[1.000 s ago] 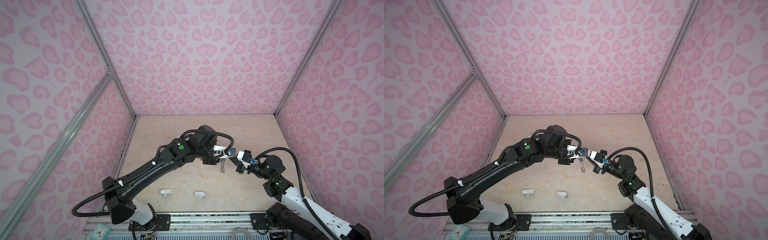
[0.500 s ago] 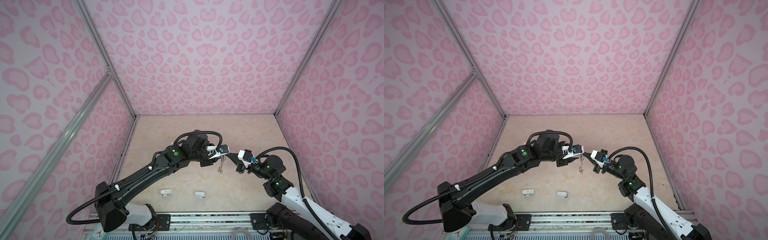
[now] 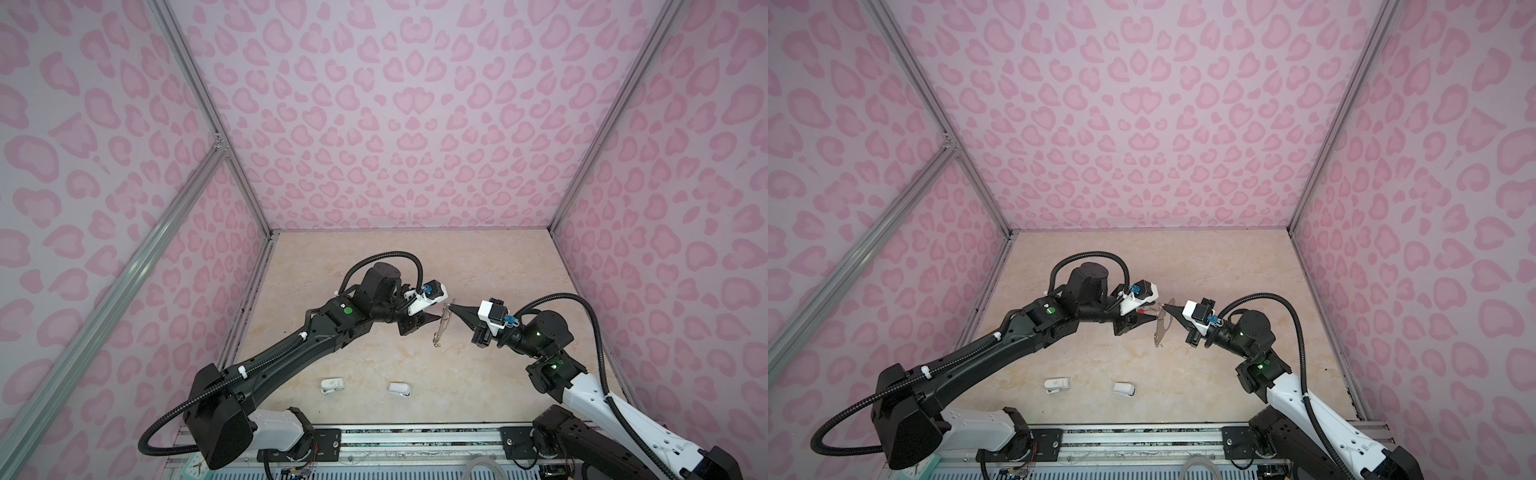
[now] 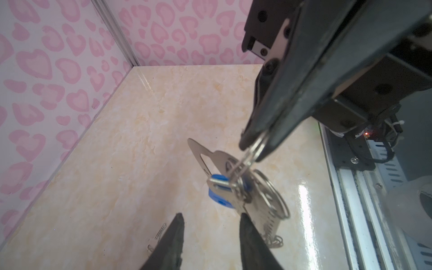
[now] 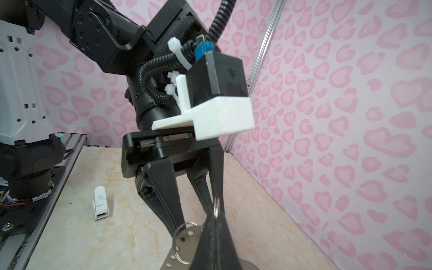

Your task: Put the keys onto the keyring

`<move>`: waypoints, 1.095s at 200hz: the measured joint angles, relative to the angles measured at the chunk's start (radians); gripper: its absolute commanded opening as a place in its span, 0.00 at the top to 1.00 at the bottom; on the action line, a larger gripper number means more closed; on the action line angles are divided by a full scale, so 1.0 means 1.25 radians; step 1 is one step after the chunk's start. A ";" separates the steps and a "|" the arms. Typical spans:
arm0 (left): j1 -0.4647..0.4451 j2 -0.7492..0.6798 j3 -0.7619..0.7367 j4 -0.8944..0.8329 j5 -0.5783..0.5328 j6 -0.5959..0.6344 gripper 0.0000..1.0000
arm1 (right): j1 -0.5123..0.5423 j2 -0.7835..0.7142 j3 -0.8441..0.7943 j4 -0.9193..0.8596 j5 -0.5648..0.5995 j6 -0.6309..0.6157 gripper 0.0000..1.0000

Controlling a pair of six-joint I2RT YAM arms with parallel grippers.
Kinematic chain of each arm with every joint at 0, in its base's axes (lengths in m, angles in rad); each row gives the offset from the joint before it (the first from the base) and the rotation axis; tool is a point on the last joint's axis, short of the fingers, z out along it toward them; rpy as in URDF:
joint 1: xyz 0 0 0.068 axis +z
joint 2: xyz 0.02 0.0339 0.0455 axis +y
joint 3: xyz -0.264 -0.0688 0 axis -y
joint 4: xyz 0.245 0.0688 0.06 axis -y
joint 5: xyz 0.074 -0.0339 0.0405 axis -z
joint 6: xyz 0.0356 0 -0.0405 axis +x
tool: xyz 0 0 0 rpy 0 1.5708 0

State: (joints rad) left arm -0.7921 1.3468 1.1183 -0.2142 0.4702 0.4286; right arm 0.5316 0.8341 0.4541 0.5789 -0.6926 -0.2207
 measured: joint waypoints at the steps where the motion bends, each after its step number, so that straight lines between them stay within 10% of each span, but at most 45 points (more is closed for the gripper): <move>1: 0.000 0.000 0.000 0.001 0.002 -0.001 0.60 | 0.000 0.000 0.000 0.000 0.000 0.000 1.00; 219: 0.001 0.014 -0.066 0.126 0.034 -0.094 0.56 | -0.014 0.020 0.000 0.011 -0.034 0.030 1.00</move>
State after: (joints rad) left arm -0.7910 1.3643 1.0359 -0.0563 0.5125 0.3111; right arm 0.5144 0.8593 0.4545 0.5930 -0.7357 -0.1829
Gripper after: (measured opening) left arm 0.440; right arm 0.049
